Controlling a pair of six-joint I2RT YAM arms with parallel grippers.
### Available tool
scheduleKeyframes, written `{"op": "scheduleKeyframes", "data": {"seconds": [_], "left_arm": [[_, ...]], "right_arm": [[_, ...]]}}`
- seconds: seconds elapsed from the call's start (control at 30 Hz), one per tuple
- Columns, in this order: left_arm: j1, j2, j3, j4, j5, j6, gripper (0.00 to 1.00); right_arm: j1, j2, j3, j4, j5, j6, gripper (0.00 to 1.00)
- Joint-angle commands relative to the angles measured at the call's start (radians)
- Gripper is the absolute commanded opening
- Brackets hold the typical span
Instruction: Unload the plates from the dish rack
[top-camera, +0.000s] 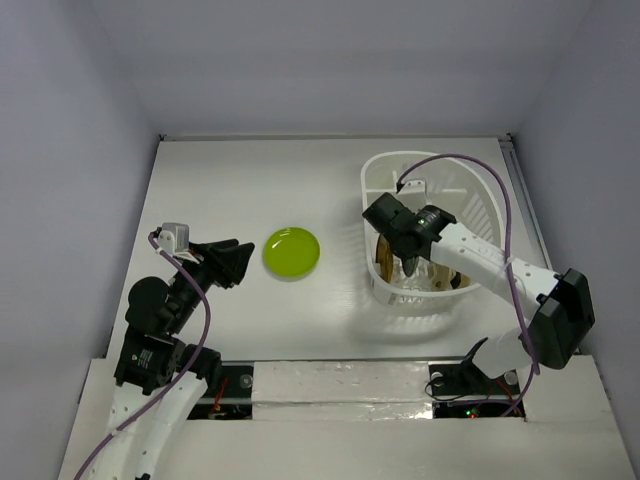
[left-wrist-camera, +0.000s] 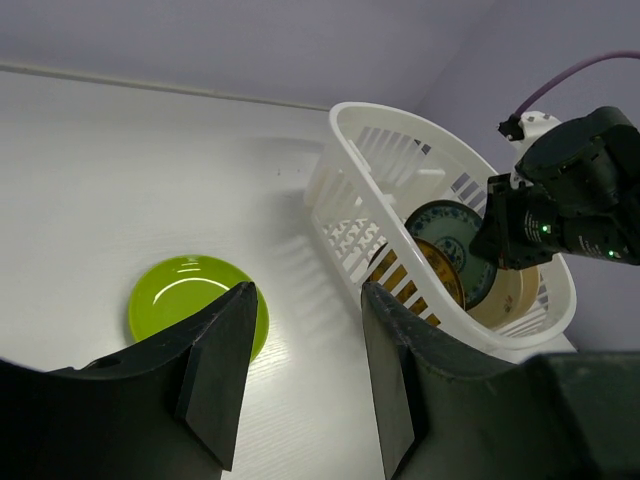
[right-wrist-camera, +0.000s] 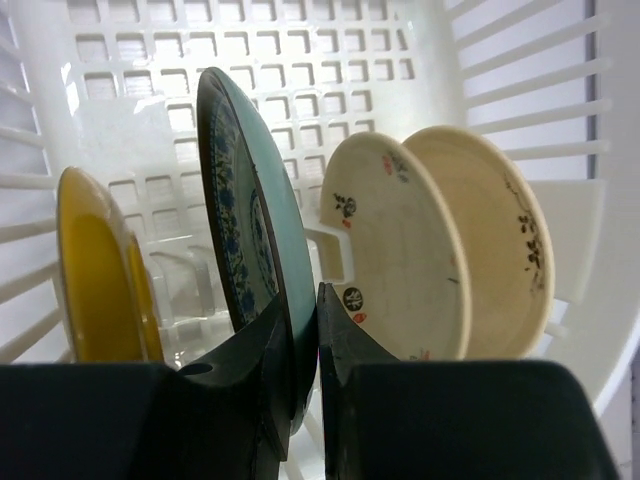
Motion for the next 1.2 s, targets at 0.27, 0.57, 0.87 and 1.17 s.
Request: {"op": "scheduleKeyframes", "data": {"seconds": [0.27,0.57,0.87,1.17], "left_arm": [[0.004,-0.004,0.007,0.048,0.013,-0.008,0.43],[0.013,-0.010,0.019,0.022,-0.036,-0.010,0.42],[0.032,-0.016,0.048,-0.046,-0.203,-0.026,0.41],[0.032,-0.022,0.041,-0.038,-0.200,-0.028,0.41]], "right_arm": [[-0.002,-0.099,0.317,-0.266,0.241,0.029,0.00],[0.074,-0.193,0.314,0.264,-0.191,-0.169,0.00],[0.149,0.108,0.306,0.637,-0.489,-0.078,0.00],[0.168,0.355,0.303,0.748,-0.538,0.027,0.00]]}}
